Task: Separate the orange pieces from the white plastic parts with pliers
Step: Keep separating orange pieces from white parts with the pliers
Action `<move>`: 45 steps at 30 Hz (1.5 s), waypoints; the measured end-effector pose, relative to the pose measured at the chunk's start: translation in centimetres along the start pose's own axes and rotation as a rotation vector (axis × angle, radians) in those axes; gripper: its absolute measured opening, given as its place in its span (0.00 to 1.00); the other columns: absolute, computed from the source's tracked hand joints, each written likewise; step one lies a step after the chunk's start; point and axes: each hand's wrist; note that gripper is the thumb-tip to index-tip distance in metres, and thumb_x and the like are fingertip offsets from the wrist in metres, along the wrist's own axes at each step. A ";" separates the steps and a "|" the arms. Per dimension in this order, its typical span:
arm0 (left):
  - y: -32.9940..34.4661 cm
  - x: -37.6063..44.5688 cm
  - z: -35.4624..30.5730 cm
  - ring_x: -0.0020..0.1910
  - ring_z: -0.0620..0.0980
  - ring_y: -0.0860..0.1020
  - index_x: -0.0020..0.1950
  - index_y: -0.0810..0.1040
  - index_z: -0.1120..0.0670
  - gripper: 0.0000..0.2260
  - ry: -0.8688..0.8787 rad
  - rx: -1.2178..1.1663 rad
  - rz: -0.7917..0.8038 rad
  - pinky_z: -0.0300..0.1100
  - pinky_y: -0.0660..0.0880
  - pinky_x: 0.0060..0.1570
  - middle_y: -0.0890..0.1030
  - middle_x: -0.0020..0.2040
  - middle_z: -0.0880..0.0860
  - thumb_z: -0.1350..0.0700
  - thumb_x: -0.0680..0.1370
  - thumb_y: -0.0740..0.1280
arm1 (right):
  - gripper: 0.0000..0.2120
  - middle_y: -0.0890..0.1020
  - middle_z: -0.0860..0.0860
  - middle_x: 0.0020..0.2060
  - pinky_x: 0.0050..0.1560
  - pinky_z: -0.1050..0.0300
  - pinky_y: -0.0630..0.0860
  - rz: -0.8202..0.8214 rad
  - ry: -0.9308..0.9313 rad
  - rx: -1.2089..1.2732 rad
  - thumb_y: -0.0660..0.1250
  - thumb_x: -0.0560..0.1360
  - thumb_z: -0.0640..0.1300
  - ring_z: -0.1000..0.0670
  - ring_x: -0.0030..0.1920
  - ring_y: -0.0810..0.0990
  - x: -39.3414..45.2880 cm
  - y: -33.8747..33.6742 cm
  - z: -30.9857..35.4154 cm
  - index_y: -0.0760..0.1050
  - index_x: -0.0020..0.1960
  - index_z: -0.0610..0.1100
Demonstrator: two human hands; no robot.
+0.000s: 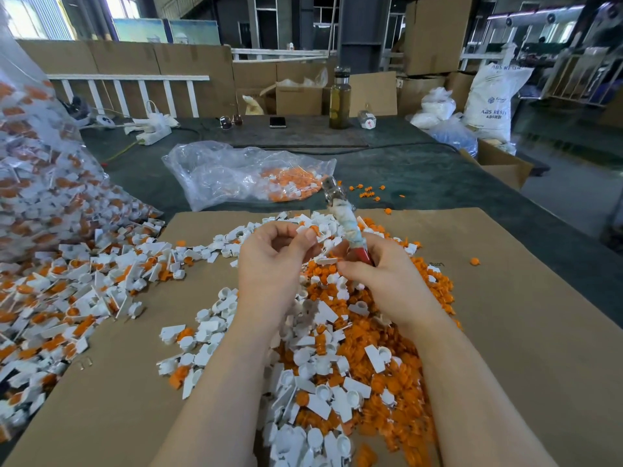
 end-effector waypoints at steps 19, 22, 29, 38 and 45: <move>-1.4 0.6 -0.1 0.34 0.42 0.81 0.44 0.79 0.58 0.04 0.078 -0.173 0.026 0.33 0.77 0.40 0.81 0.33 0.46 0.64 0.79 0.68 | 0.08 0.74 0.62 0.28 0.35 0.60 0.69 0.313 0.035 -0.152 0.66 0.75 0.37 0.60 0.30 0.72 -0.2 -0.5 0.0 0.77 0.47 0.49; -1.5 0.6 -0.2 0.33 0.42 0.80 0.44 0.78 0.59 0.04 0.074 -0.186 0.031 0.33 0.78 0.40 0.80 0.32 0.45 0.64 0.79 0.67 | 0.09 0.75 0.61 0.27 0.29 0.68 0.67 0.280 0.001 -0.173 0.64 0.73 0.34 0.60 0.26 0.71 -0.2 0.0 0.0 0.78 0.45 0.46; -1.7 0.6 -0.2 0.32 0.41 0.80 0.43 0.78 0.57 0.05 0.044 -0.193 0.030 0.33 0.78 0.40 0.80 0.31 0.44 0.64 0.79 0.68 | 0.12 0.76 0.56 0.31 0.28 0.66 0.67 0.229 -0.041 -0.247 0.63 0.73 0.36 0.59 0.28 0.72 0.1 0.5 -0.4 0.76 0.38 0.51; -5.0 2.4 -0.2 0.45 0.48 0.86 0.55 0.80 0.61 0.07 -0.401 -0.611 -0.154 0.36 0.81 0.38 0.87 0.46 0.56 0.61 0.79 0.68 | 0.05 0.78 0.55 0.38 0.37 0.56 0.73 0.085 -0.072 -0.325 0.64 0.75 0.41 0.56 0.37 0.76 0.2 0.9 -0.8 0.74 0.47 0.51; -9.9 4.1 1.0 0.40 0.49 0.86 0.67 0.72 0.62 0.12 -0.481 -1.192 -0.592 0.42 0.82 0.35 0.86 0.41 0.59 0.63 0.83 0.61 | 0.03 0.77 0.54 0.33 0.32 0.57 0.71 -0.084 -0.072 -0.364 0.64 0.76 0.42 0.55 0.31 0.73 0.5 0.6 -1.2 0.75 0.44 0.49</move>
Point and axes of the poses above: each hand's wrist, its own x-axis towards the middle knuckle, its own y-axis out of the palm, z = x × y
